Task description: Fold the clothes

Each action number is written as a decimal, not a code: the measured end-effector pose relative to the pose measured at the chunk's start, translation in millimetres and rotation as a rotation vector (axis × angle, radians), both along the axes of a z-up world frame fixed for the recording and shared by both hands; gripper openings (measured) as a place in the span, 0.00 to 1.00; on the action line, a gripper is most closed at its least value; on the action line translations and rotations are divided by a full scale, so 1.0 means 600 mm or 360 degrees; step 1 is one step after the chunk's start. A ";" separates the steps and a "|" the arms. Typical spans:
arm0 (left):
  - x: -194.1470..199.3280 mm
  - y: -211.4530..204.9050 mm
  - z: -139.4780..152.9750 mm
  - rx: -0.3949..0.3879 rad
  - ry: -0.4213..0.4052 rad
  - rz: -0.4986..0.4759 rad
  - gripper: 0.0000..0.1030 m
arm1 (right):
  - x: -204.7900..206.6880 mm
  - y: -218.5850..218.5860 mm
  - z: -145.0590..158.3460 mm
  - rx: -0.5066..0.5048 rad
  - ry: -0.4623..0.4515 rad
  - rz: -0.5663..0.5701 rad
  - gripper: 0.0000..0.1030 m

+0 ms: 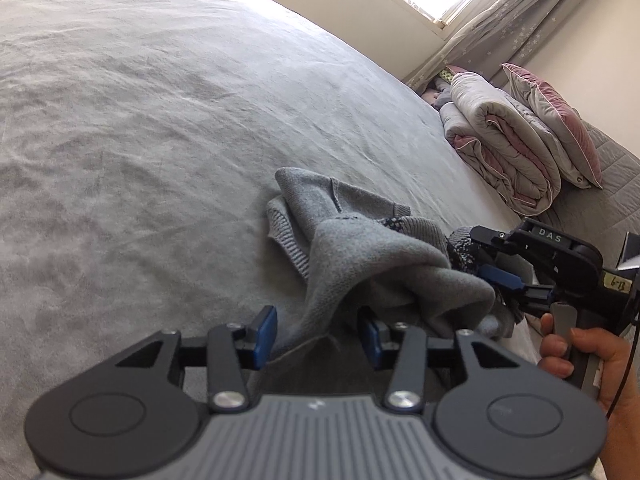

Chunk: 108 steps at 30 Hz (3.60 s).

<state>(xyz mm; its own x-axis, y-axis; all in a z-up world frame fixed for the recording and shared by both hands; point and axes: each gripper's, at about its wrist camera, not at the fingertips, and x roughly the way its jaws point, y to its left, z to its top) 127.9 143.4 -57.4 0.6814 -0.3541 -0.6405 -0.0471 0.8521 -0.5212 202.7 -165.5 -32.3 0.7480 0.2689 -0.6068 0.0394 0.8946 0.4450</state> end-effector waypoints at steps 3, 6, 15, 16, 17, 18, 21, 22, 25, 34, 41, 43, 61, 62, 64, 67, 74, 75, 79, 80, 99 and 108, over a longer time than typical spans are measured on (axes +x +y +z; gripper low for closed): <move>-0.005 0.001 -0.002 -0.0012 0.0021 -0.0010 0.46 | -0.018 -0.013 0.017 -0.0043 -0.0013 -0.0012 0.60; -0.012 0.000 -0.001 -0.0006 0.0029 -0.0020 0.46 | -0.038 -0.031 0.025 -0.0060 -0.0012 -0.0060 0.60; -0.028 -0.010 -0.005 0.0022 0.0108 -0.0072 0.48 | -0.080 -0.072 -0.001 -0.0066 0.0059 -0.0175 0.60; -0.029 -0.009 -0.006 0.0021 0.0118 -0.0076 0.48 | -0.087 -0.077 -0.007 -0.0069 0.0067 -0.0173 0.60; -0.031 -0.009 -0.006 0.0016 0.0131 -0.0084 0.48 | -0.095 -0.081 -0.014 -0.0075 0.0075 -0.0167 0.60; -0.034 -0.008 -0.007 0.0012 0.0140 -0.0089 0.48 | -0.103 -0.084 -0.021 -0.0087 0.0087 -0.0158 0.60; -0.044 -0.008 -0.006 0.0002 0.0147 -0.0089 0.48 | -0.119 -0.090 -0.045 -0.0137 0.0122 -0.0131 0.60; -0.047 -0.008 -0.006 -0.0001 0.0149 -0.0088 0.48 | -0.122 -0.091 -0.050 -0.0148 0.0113 -0.0117 0.61; -0.061 -0.009 -0.005 -0.0024 0.0164 -0.0079 0.48 | -0.121 -0.088 -0.056 -0.0189 0.0053 -0.0075 0.63; -0.058 -0.031 -0.014 -0.0008 0.0159 -0.0072 0.40 | -0.087 -0.033 -0.068 -0.0502 -0.0066 0.0040 0.65; -0.056 -0.050 -0.012 0.0114 0.0132 -0.0136 0.04 | -0.088 -0.038 -0.063 -0.0436 -0.0083 0.0077 0.11; -0.061 -0.042 -0.007 0.0052 0.0092 -0.0123 0.03 | -0.100 -0.047 -0.054 -0.0371 -0.0090 0.0067 0.10; -0.131 0.013 0.076 -0.0371 -0.0307 -0.0209 0.02 | -0.288 -0.104 0.055 -0.0149 -0.0250 0.0088 0.09; -0.136 0.019 0.079 -0.0395 -0.0312 -0.0218 0.02 | -0.300 -0.108 0.059 -0.0142 -0.0251 0.0087 0.09; -0.146 0.032 0.085 -0.0442 -0.0322 -0.0235 0.01 | -0.324 -0.116 0.066 -0.0135 -0.0258 0.0084 0.09; -0.159 0.049 0.089 -0.0525 -0.0323 -0.0253 0.01 | -0.350 -0.125 0.073 -0.0134 -0.0264 0.0080 0.09; -0.192 0.080 0.104 -0.0628 -0.0349 -0.0369 0.00 | -0.398 -0.136 0.077 -0.0153 -0.0241 0.0092 0.09; -0.195 0.081 0.100 -0.0598 -0.0327 -0.0378 0.00 | -0.403 -0.136 0.073 -0.0169 -0.0233 0.0089 0.07; -0.194 0.071 0.066 -0.0503 -0.0157 -0.0424 0.01 | -0.412 -0.147 0.053 -0.0211 -0.0191 0.0050 0.07; -0.192 0.064 0.054 -0.0471 -0.0102 -0.0441 0.02 | -0.414 -0.151 0.047 -0.0215 -0.0178 0.0036 0.07; -0.162 -0.061 -0.044 -0.0084 0.0001 -0.0433 0.41 | -0.443 -0.182 -0.059 -0.0083 0.0003 0.0025 0.47; -0.195 -0.060 -0.048 -0.0136 -0.0059 -0.0361 0.05 | -0.454 -0.166 -0.090 0.0017 -0.0175 0.0179 0.17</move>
<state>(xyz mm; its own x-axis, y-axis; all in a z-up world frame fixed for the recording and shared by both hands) 11.0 107.5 -86.2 0.6007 -0.5525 -0.5778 0.1606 0.7914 -0.5898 -69.6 -265.1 -86.4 0.7747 0.3609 -0.5193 -0.1106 0.8858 0.4507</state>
